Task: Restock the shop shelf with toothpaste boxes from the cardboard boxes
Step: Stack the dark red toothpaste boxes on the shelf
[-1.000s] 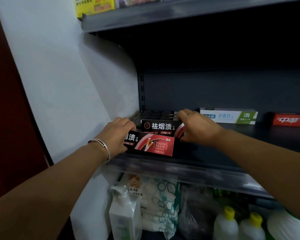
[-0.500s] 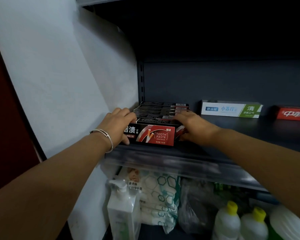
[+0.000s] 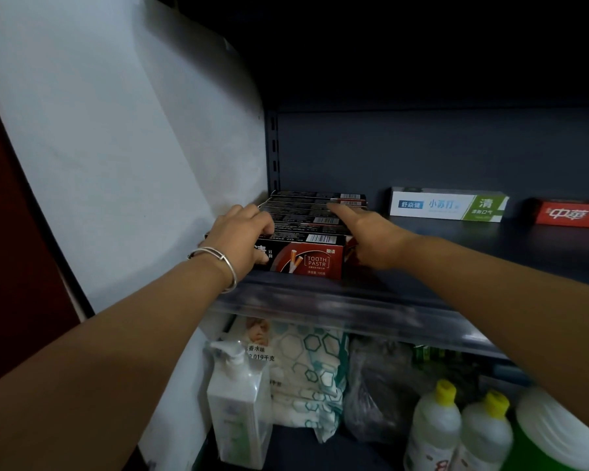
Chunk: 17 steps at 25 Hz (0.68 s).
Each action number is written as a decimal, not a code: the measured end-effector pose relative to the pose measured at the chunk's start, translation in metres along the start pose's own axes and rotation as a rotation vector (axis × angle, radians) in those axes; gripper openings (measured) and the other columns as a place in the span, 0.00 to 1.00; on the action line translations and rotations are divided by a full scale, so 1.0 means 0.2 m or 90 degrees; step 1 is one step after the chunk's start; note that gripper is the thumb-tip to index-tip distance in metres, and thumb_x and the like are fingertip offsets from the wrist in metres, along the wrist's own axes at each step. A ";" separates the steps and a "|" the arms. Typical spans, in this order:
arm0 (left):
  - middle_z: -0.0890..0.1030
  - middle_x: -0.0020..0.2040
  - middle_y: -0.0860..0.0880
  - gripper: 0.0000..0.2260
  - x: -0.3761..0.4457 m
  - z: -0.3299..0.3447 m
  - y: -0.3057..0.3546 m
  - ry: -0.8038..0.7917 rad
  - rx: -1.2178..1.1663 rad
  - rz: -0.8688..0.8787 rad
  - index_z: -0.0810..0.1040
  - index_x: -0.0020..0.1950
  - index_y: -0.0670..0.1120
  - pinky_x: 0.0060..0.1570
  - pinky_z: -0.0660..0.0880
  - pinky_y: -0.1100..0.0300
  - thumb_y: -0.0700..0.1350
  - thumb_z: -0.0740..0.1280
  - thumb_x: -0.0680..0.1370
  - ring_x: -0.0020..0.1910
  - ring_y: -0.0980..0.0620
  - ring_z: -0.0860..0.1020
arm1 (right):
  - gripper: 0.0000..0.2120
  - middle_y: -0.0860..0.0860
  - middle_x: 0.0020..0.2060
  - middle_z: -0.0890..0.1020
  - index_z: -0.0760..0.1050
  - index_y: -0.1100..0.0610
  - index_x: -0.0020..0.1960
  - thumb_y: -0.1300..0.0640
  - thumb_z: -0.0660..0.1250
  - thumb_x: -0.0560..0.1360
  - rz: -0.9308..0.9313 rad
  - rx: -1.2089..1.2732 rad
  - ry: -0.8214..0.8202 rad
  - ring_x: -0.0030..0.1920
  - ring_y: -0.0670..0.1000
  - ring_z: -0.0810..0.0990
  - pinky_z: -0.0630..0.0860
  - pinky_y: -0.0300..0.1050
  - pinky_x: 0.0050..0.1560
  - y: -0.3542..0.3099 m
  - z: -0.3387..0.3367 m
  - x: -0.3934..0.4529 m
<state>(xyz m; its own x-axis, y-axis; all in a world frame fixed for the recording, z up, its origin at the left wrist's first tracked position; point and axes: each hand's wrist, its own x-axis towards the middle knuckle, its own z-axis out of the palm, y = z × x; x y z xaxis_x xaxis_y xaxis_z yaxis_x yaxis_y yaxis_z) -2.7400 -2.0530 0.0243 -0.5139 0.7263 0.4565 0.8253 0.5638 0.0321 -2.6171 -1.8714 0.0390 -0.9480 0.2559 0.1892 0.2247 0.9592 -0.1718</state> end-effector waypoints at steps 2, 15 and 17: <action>0.73 0.58 0.49 0.19 -0.01 0.00 0.02 0.004 0.010 0.002 0.73 0.58 0.48 0.59 0.64 0.56 0.46 0.73 0.70 0.60 0.49 0.68 | 0.43 0.55 0.76 0.54 0.44 0.52 0.78 0.73 0.63 0.72 -0.014 0.004 -0.008 0.74 0.56 0.58 0.61 0.46 0.71 -0.01 -0.01 -0.01; 0.72 0.59 0.48 0.16 -0.41 0.03 0.70 0.083 -0.027 0.031 0.72 0.61 0.48 0.55 0.62 0.53 0.47 0.66 0.75 0.60 0.46 0.68 | 0.24 0.56 0.70 0.67 0.66 0.60 0.70 0.63 0.61 0.74 -0.068 -0.074 0.145 0.67 0.59 0.66 0.64 0.49 0.66 0.09 0.01 -0.68; 0.71 0.59 0.48 0.16 -0.49 0.07 0.87 0.059 -0.042 0.034 0.72 0.62 0.48 0.55 0.64 0.52 0.47 0.66 0.75 0.60 0.46 0.68 | 0.23 0.57 0.71 0.67 0.67 0.60 0.69 0.64 0.61 0.74 -0.081 -0.080 0.158 0.68 0.59 0.65 0.63 0.50 0.65 0.15 0.04 -0.88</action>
<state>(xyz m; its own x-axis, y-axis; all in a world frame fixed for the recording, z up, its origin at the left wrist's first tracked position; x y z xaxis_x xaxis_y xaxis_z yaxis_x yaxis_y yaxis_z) -2.5492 -2.0200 -0.0270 -0.4468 0.7137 0.5394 0.8663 0.4956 0.0617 -2.4453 -1.8881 -0.0065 -0.8896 0.1400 0.4348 0.1487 0.9888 -0.0140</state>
